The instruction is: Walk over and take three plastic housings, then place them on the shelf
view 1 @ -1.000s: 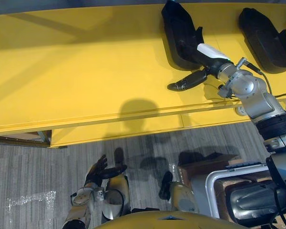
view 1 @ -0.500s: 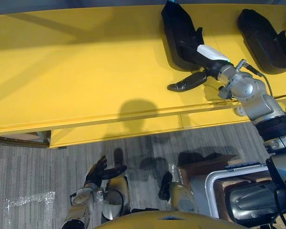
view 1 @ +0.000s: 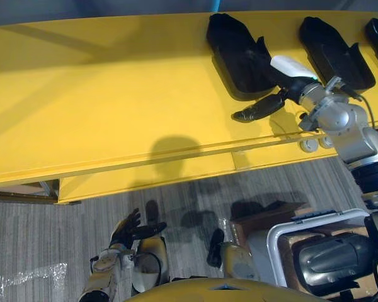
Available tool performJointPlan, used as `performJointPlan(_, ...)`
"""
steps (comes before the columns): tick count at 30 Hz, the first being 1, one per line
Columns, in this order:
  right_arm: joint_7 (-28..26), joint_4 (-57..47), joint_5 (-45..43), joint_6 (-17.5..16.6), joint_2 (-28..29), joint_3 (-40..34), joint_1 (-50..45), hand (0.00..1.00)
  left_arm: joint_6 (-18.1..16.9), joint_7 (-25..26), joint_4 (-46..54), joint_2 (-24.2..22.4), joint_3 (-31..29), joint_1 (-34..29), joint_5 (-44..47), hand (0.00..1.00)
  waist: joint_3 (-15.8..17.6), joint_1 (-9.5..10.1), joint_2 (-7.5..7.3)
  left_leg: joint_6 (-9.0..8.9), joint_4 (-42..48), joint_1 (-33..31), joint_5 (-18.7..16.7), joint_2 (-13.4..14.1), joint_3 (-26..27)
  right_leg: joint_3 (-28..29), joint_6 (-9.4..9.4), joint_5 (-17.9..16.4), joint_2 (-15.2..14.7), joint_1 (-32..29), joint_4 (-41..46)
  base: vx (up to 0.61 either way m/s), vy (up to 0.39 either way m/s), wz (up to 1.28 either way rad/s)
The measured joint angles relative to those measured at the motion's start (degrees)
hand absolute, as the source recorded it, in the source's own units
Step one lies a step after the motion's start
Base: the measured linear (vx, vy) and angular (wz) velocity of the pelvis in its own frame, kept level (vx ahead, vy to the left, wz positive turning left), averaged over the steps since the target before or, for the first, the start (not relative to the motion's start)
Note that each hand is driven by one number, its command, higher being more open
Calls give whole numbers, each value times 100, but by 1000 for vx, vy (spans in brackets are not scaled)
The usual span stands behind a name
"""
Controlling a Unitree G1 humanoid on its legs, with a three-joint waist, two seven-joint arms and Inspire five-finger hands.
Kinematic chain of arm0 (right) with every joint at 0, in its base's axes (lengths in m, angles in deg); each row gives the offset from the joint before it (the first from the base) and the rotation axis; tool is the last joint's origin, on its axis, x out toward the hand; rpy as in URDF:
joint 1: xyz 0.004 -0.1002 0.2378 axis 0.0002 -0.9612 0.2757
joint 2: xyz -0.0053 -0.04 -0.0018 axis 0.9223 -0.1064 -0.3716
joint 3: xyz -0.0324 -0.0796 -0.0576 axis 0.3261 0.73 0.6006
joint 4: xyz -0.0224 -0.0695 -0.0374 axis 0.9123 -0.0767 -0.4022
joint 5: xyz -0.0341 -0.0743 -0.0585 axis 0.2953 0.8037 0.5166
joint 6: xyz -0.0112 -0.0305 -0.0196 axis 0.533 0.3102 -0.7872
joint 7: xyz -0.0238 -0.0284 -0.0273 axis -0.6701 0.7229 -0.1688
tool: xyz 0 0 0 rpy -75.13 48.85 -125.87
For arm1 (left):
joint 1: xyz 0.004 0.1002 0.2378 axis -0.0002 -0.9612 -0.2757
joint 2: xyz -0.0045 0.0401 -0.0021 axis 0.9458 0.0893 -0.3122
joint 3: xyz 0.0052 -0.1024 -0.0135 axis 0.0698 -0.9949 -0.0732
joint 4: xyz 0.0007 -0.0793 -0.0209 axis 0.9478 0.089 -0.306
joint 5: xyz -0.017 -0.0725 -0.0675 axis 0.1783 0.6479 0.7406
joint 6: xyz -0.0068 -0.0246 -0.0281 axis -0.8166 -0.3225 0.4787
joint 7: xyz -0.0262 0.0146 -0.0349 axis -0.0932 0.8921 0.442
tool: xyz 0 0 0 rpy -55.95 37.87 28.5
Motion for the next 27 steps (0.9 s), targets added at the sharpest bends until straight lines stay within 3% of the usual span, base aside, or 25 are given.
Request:
performJointPlan(6, 124, -716, -129, 4, -249, -365, -172, 100, -25, -5, -190, -12, -13, 3, -1, 100, -114, -166, -16, -4, -5, 71, -48, 1, 39, 32, 12, 37, 11, 55, -126, 4, -2, -4)
performJointPlan(12, 188, -1226, -1150, 54, -256, -530, -390, 100, -105, -7, -315, -38, -12, 13, -3, 100, -192, -193, -12, -5, -3, 153, -71, 1, 101, 88, 15, 63, 17, 125, -197, 15, -6, -5)
performJointPlan(15, 244, -1399, -1382, 324, -253, -626, -390, 100, -163, -5, -336, -42, -12, 12, -3, 100, -195, -206, -10, -4, -3, 165, -75, 1, 109, 95, 15, 63, 17, 134, -198, 0, 0, 0)
performJointPlan(21, 496, -1333, -2417, 1265, 39, -1102, -637, 100, -164, 7, -459, -54, -10, 5, -1, 100, -324, -215, 2, -2, -3, 165, -73, -2, 109, 95, 16, 64, 14, 136, -199, 0, 0, 0)
performJointPlan(27, 844, -595, -2836, 1700, 647, -1392, -847, 100, -163, 21, -549, -119, -5, 3, 0, 100, -375, -271, 90, 7, -8, 169, -65, -1, 117, 107, 24, 70, 12, 133, -190, 0, 0, 0)
